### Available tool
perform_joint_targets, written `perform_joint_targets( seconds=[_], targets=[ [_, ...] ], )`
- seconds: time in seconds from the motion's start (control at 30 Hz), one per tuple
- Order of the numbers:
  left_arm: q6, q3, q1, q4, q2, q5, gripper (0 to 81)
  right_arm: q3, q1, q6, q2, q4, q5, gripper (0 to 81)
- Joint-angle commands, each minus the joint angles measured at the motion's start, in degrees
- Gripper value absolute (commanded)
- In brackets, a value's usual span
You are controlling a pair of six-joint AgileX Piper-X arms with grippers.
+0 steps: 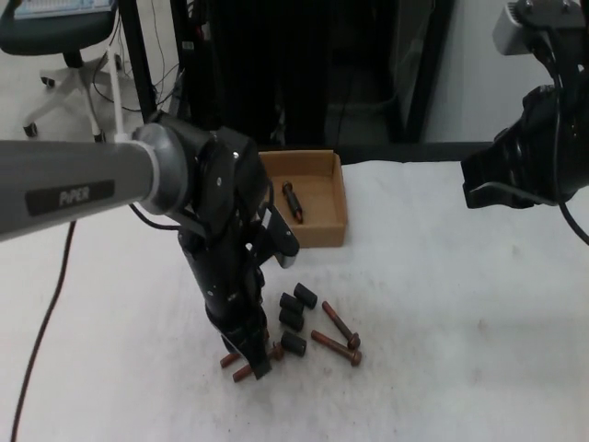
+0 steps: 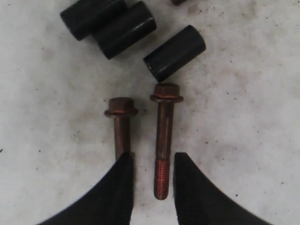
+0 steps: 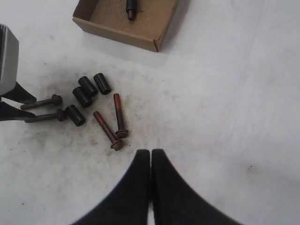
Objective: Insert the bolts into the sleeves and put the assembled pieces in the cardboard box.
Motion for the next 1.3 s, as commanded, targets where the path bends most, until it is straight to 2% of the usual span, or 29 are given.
perform_joint_targets(
  seconds=[0.0,0.23,1.27],
  targets=[
    [-0.1,-0.5,-0.5,-0.7,0.7,-1.0,27.0,0.1,-0.2,-0.5,-0.6,-0.3,-0.9,0.8],
    [-0.1,-0.5,-0.5,-2.8,1.0,-3.9,27.0,0.1,-0.2,-0.5,-0.6,-0.3,-0.9,0.8],
    [-1.3,-0.5,-0.5,-4.6,4.5,-3.9,27.0,0.1,-0.2,-0.5,-0.6,-0.3,-0.9,0.8]
  ],
)
